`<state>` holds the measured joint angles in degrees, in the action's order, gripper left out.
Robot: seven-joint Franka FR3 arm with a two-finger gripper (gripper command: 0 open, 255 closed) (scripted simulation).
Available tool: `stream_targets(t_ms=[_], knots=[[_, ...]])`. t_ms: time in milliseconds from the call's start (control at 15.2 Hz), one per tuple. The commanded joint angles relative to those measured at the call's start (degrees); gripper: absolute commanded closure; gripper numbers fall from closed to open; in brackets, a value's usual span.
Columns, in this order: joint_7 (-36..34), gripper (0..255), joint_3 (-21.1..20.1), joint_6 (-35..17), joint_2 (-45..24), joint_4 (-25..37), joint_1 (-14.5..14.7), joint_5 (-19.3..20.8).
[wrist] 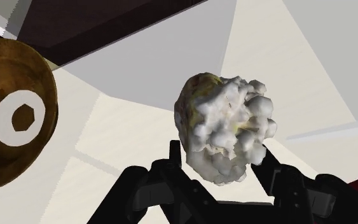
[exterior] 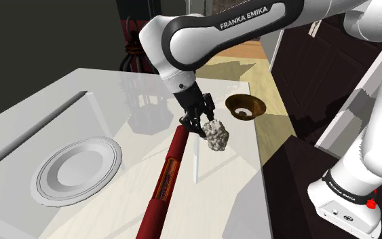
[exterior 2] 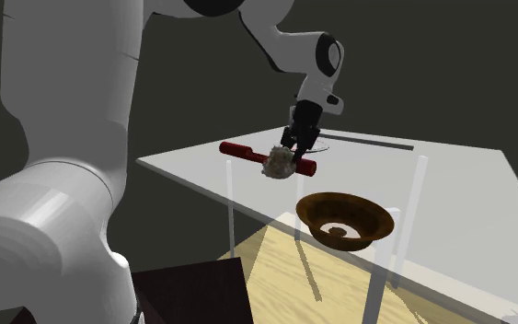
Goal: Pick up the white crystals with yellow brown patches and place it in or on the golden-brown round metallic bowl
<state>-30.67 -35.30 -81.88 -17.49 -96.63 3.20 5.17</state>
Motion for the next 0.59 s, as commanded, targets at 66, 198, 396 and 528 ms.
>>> stream_targets(t_ms=[66,198,396,528], knots=[[0.05,255,-0.14,2.24,0.45,1.87,0.05,-0.28],[0.08,255,-0.21,3.69,0.70,3.11,0.08,-0.44],[0.09,255,-0.32,5.90,0.98,5.10,0.16,-0.62],[0.07,255,-0.38,7.39,1.09,6.51,0.24,-0.71]])
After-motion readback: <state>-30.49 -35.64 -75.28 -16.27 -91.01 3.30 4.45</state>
